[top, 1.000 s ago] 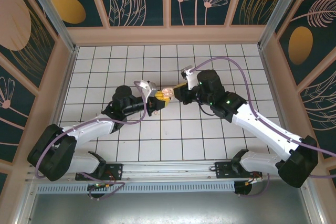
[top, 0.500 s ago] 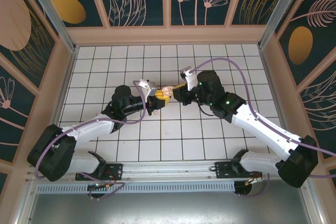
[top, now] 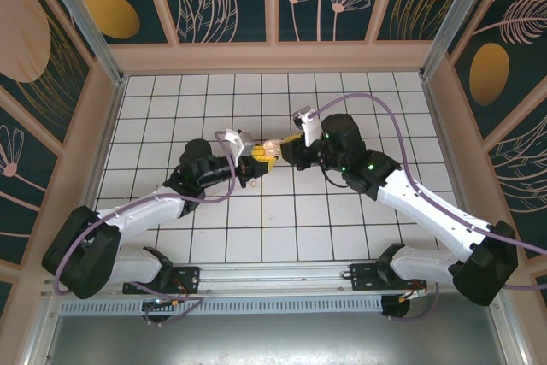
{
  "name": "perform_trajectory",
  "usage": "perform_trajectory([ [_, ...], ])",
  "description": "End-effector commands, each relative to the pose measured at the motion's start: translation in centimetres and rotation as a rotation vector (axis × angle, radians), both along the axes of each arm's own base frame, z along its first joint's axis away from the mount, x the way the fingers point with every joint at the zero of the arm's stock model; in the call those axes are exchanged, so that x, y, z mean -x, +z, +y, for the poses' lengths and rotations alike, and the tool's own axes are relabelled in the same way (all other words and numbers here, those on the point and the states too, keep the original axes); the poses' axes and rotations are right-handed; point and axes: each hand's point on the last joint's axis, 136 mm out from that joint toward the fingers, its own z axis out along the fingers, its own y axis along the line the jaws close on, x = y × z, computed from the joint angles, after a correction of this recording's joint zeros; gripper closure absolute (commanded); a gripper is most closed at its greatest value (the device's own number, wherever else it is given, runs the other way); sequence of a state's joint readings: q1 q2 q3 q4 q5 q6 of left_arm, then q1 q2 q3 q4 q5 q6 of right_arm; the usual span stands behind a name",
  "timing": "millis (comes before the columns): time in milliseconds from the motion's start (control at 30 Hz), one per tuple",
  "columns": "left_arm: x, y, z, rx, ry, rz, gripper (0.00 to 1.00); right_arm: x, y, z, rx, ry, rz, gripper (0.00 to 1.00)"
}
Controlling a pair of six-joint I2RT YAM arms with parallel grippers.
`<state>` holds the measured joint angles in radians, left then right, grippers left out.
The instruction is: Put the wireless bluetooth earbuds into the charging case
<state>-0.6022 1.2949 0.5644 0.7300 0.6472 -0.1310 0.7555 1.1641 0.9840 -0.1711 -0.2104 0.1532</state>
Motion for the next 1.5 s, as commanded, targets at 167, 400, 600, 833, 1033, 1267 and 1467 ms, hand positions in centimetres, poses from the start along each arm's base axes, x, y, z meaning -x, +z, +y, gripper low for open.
perform_trajectory([
  [167, 0.9, 3.9, 0.3, 0.071, -0.021, -0.173, 0.8, 0.3, 0.1, 0.4, 0.021, 0.027, -0.024, 0.78],
  [400, 0.9, 4.3, 0.4, 0.076, -0.012, -0.188, 0.8, 0.5, -0.5, 0.6, 0.053, 0.035, -0.018, 0.79],
  [600, 0.7, 4.8, 0.6, 0.081, 0.007, -0.195, 0.8, 0.7, -1.3, 0.2, 0.127, 0.014, -0.019, 0.79],
  [833, 0.6, 4.8, 0.6, 0.078, 0.017, -0.196, 0.8, 1.0, -1.2, -0.1, 0.189, 0.004, -0.045, 0.79],
  [1033, 0.5, 4.8, 0.7, 0.076, 0.021, -0.199, 0.8, 1.4, -1.3, -0.1, 0.219, 0.015, -0.054, 0.79],
  [1267, 0.4, 4.8, 0.6, 0.074, 0.024, -0.196, 0.8, 2.1, -1.4, 0.8, 0.2, 0.054, -0.042, 0.78],
  [1467, 0.3, 4.8, 0.6, 0.074, 0.022, -0.198, 0.8, 2.3, -0.9, 1.3, 0.168, 0.073, -0.045, 0.76],
])
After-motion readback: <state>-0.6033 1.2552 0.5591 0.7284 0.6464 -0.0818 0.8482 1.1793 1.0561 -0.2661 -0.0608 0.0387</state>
